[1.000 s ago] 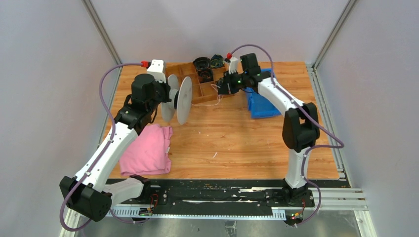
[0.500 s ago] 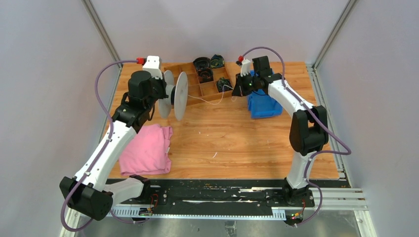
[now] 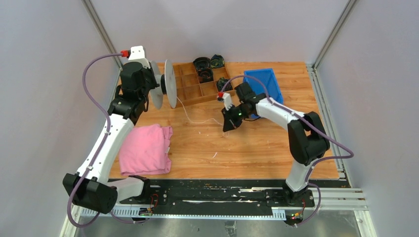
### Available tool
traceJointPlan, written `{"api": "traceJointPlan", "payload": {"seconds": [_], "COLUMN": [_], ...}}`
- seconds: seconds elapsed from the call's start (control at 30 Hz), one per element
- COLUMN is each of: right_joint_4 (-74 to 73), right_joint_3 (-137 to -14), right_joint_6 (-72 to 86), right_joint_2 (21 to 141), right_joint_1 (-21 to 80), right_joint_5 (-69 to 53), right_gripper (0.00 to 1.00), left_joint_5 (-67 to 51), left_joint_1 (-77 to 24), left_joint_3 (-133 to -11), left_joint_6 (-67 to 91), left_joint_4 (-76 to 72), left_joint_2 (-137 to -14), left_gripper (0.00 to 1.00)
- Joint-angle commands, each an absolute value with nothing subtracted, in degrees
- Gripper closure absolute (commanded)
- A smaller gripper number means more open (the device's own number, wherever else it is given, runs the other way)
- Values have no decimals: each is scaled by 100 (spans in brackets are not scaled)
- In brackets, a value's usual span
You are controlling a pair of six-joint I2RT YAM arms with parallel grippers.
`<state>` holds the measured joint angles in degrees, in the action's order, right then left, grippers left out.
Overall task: Wrap the cables
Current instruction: Wrap the cable around the cable reel.
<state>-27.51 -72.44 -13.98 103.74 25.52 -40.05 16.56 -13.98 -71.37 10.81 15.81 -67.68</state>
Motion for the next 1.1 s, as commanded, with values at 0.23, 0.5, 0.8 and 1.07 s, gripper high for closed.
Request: {"api": "traceJointPlan", "payload": {"seconds": [0.23,0.5,0.8,1.07], "right_joint_4": [-3110,-3614,-4181,-4182], "right_joint_3": [-7413,-8593,-10334,-11678], "right_joint_6": [-1848,-1861,-1602,-1020], "right_joint_2": [9969,9604,9527,9779], "right_joint_1": [4867,5319,5078,4524], "right_joint_5": [-4663,-4951,-5017,-4772], "right_gripper": [99,99,100,100], "left_joint_5": [1983,2196,2149,1959], "left_joint_1": [-1204,-1204,-1345,-1756], "left_joint_3": [-7271,-6852,-6192,-5893], "left_joint_6": [1592,1160,706,155], "left_joint_4": [1009,546,166,67], "left_joint_2": [-6901,-6820,-6585,-6513], "left_gripper": [100,100,100,100]}}
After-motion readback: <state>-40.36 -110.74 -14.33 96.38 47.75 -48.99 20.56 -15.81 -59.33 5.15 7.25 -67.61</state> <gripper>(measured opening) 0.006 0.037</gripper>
